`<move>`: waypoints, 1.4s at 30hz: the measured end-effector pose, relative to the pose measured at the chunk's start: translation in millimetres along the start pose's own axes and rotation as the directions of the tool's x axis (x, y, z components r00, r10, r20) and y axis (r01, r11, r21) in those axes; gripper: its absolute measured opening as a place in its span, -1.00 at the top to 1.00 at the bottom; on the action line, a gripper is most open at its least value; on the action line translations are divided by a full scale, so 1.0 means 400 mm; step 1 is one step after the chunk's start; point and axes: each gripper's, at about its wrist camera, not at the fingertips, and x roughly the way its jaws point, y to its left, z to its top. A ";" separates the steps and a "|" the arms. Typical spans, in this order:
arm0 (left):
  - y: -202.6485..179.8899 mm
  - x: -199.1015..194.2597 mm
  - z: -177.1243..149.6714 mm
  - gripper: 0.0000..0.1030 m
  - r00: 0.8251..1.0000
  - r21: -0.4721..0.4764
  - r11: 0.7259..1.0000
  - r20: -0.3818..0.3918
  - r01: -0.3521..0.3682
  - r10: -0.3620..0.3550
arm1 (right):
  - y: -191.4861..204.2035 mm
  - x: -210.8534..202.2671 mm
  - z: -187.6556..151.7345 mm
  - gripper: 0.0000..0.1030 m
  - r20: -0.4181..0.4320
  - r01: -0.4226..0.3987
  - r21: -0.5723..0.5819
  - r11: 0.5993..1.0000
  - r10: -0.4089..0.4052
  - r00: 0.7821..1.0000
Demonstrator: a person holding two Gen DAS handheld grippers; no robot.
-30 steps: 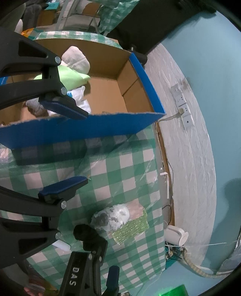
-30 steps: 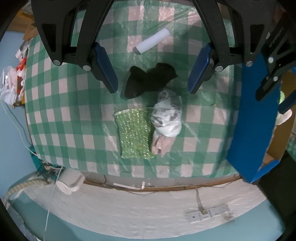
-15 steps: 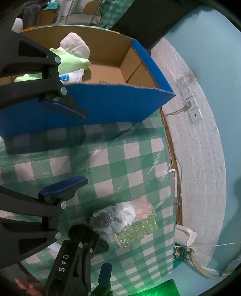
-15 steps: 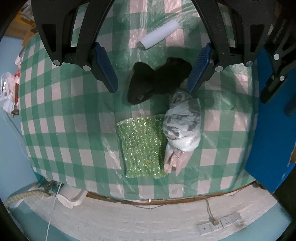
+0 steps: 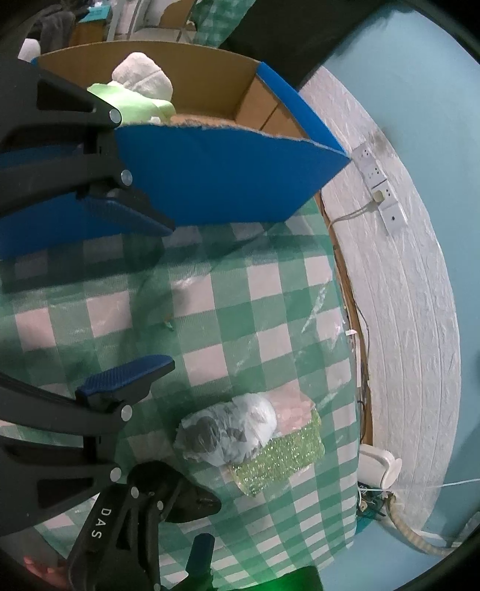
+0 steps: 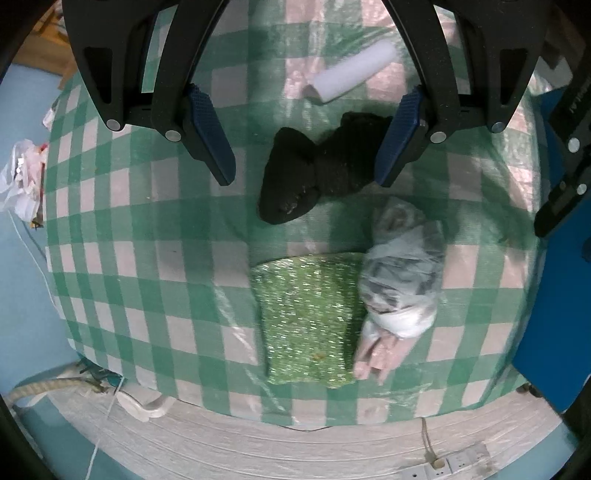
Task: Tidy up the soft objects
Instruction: 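Move the left tool toward the grey glove bundle while the right tool moves toward the black sock, then grasp the grey-wrapped pink glove bundle with the left tool while the right tool grasps the black sock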
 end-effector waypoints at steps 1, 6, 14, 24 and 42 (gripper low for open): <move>-0.002 0.001 0.002 -0.32 1.000 0.001 1.000 -0.001 0.003 -0.003 | -0.008 0.000 -0.001 -0.51 0.000 0.000 0.005 1.000 0.000 1.000; -0.025 0.013 0.009 -0.32 1.000 0.013 1.000 -0.008 0.012 -0.012 | -0.054 0.007 -0.003 -0.50 0.003 0.007 0.025 1.000 -0.007 1.000; -0.054 0.034 0.029 -0.32 0.998 -0.009 0.998 -0.026 0.062 -0.062 | -0.108 0.016 0.002 -0.50 0.007 0.008 0.059 0.998 -0.009 1.000; -0.093 0.054 0.067 -0.40 0.994 -0.040 0.994 -0.034 0.101 -0.102 | -0.157 0.018 -0.019 -0.52 0.006 -0.006 0.071 0.997 0.006 1.000; -0.191 0.108 0.150 -0.51 0.996 0.035 0.995 -0.010 0.090 -0.090 | -0.182 0.088 -0.021 -0.54 -0.023 -0.065 0.168 0.984 0.070 0.997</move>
